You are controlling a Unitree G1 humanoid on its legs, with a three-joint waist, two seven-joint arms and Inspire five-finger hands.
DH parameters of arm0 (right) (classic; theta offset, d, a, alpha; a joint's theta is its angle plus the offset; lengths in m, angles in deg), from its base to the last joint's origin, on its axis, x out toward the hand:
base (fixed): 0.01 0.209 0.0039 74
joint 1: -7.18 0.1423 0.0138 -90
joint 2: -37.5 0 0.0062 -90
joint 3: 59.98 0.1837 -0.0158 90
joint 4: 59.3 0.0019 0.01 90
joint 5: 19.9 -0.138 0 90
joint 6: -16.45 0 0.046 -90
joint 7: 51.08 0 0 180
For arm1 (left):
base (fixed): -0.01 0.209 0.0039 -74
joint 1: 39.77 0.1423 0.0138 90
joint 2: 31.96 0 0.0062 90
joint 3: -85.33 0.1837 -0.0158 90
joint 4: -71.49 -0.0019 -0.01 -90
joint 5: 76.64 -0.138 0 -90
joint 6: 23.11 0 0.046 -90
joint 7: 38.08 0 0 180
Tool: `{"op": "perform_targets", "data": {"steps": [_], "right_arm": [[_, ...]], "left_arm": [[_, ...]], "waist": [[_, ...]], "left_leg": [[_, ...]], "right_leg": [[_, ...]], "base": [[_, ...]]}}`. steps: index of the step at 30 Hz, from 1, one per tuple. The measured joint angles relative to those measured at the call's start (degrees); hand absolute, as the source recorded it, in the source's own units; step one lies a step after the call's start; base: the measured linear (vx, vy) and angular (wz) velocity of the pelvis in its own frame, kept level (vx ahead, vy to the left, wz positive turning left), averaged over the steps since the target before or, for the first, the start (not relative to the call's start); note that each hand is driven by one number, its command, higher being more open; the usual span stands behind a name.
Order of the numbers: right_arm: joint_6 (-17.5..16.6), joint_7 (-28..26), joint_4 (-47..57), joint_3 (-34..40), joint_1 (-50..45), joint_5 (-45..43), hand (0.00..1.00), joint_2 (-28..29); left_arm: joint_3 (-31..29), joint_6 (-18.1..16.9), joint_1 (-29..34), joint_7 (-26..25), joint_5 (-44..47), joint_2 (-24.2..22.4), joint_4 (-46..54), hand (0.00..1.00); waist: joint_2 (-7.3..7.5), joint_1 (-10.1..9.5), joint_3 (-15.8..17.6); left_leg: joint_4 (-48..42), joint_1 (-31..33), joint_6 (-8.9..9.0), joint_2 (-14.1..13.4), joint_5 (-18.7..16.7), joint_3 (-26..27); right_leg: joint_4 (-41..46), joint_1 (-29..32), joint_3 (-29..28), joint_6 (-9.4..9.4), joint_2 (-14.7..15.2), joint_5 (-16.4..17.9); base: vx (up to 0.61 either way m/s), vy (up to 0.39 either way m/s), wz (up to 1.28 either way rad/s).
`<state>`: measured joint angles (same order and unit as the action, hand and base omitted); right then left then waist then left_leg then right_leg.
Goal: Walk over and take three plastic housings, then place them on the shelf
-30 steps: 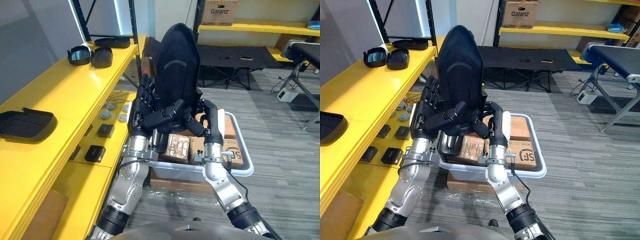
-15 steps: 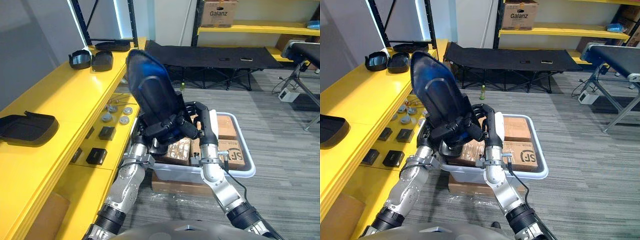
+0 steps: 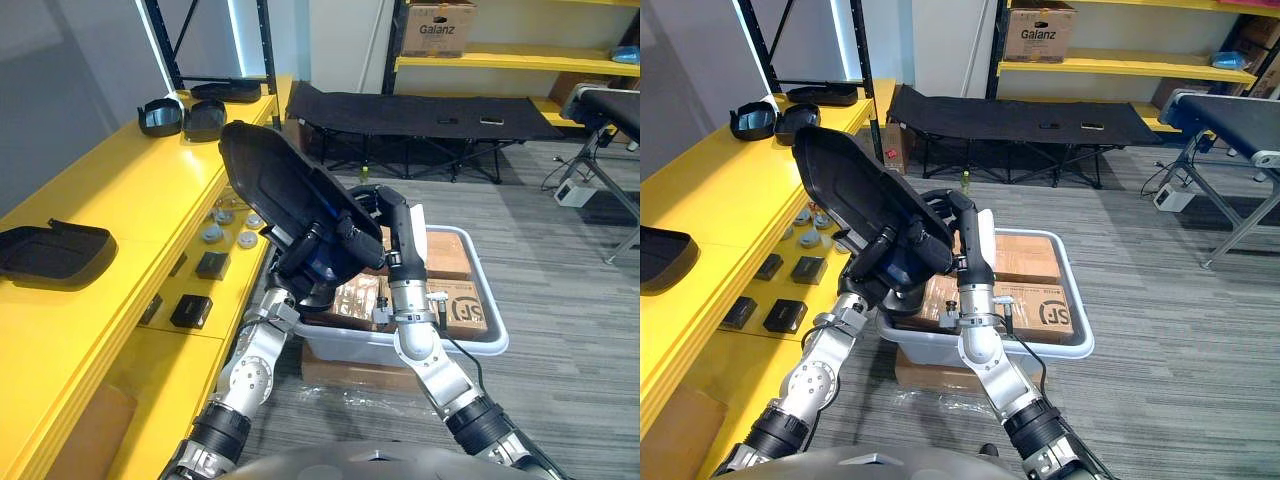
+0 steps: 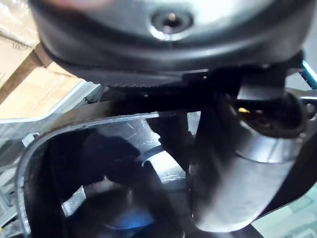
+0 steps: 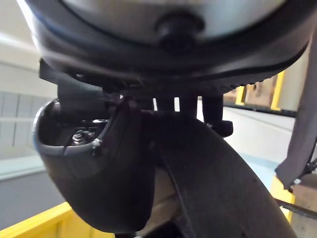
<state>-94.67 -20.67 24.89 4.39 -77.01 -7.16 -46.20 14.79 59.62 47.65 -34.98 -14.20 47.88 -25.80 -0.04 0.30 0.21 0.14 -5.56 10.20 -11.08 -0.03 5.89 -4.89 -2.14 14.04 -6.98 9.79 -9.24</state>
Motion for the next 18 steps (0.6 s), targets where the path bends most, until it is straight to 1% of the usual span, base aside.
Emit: {"op": "perform_targets", "data": {"steps": [2, 7, 8, 11, 13, 15, 16, 18], "right_arm": [[-0.1, 0.0, 0.0, 0.0, 0.0, 0.0, 0.00, 0.7], [-0.4, 0.0, 0.0, -0.1, 0.0, 0.0, 0.00, 1.1], [-0.4, 0.0, 0.0, -0.1, 0.0, 0.0, 1.00, 1.3], [-0.4, 0.0, 0.3, -0.3, -0.2, 0.0, 1.00, 1.8], [-0.4, -0.2, 0.5, -0.9, -0.5, 0.0, 1.00, 1.7], [-0.2, -0.7, 0.5, -1.9, -1.0, 0.0, 1.00, 1.6], [0.0, -1.3, 0.5, -2.4, -1.6, 0.0, 1.00, 1.6], [1.7, -2.5, 0.5, -2.6, -3.0, -0.1, 1.00, 1.7]], "left_arm": [[0.0, -0.3, 0.0, 0.3, 0.5, 0.0, 0.0, 0.00], [0.0, -1.7, 0.0, 0.4, 0.5, -0.3, 0.0, 0.00], [0.0, -2.0, 0.0, 0.4, 0.4, -0.3, 0.0, 0.00], [-0.5, -3.1, 0.0, 0.3, -0.1, -0.5, 0.0, 0.00], [-0.6, -4.0, 0.0, -0.8, -1.1, -0.9, 0.1, 0.00], [-1.3, -4.2, 0.0, -2.9, -3.0, -1.7, 0.6, 0.00], [-1.6, -4.6, 0.0, -5.2, -5.7, -2.0, 1.0, 0.00], [-3.1, -5.9, 0.0, -10.2, -12.9, -3.5, 1.4, 0.00]], "waist": [[0.29, 0.17, 0.1], [0.28, 0.49, 0.1], [0.28, 0.62, 0.1], [0.28, 1.17, 0.1], [0.28, 1.23, 0.1], [0.29, 1.31, 0.1], [0.30, 1.26, 0.1], [0.37, 1.12, 0.2]], "left_leg": [[0.0, 0.0, 0.03, 0.0, 0.0, 0.1], [0.0, 0.0, 0.06, 0.0, -0.1, 0.2], [0.0, 0.0, 0.07, 0.0, -0.1, 0.2], [0.0, -0.1, 0.05, 0.0, -0.2, 0.1], [0.0, -0.1, 0.04, 0.0, -0.2, 0.1], [-0.2, -0.1, 0.04, 0.0, -0.3, 0.1], [-0.4, -0.1, -0.04, 0.0, -0.5, 0.1], [-1.1, -0.1, -0.01, -0.1, -0.9, 0.1]], "right_leg": [[0.0, 0.1, 0.0, 0.39, 0.0, 0.3], [0.0, 0.2, 0.0, 0.47, 0.0, 0.3], [0.0, 0.2, 0.0, 0.47, 0.0, 0.3], [0.0, 0.1, 0.1, 0.30, 0.0, 0.2], [0.0, 0.0, 0.1, 0.20, 0.0, 0.2], [0.0, 0.0, 0.1, 0.22, 0.0, 0.2], [0.0, -0.1, 0.1, 0.52, -0.1, 0.4], [0.0, -0.6, 0.3, 0.61, -0.1, 0.6]], "base": [[0.00, 0.000, 0.00], [0.00, 0.000, 0.00], [0.00, 0.000, 0.00], [0.00, 0.000, 0.00], [0.00, 0.000, 0.00], [0.00, 0.000, 0.00], [0.00, 0.000, 0.00], [0.00, 0.000, 0.00]]}}
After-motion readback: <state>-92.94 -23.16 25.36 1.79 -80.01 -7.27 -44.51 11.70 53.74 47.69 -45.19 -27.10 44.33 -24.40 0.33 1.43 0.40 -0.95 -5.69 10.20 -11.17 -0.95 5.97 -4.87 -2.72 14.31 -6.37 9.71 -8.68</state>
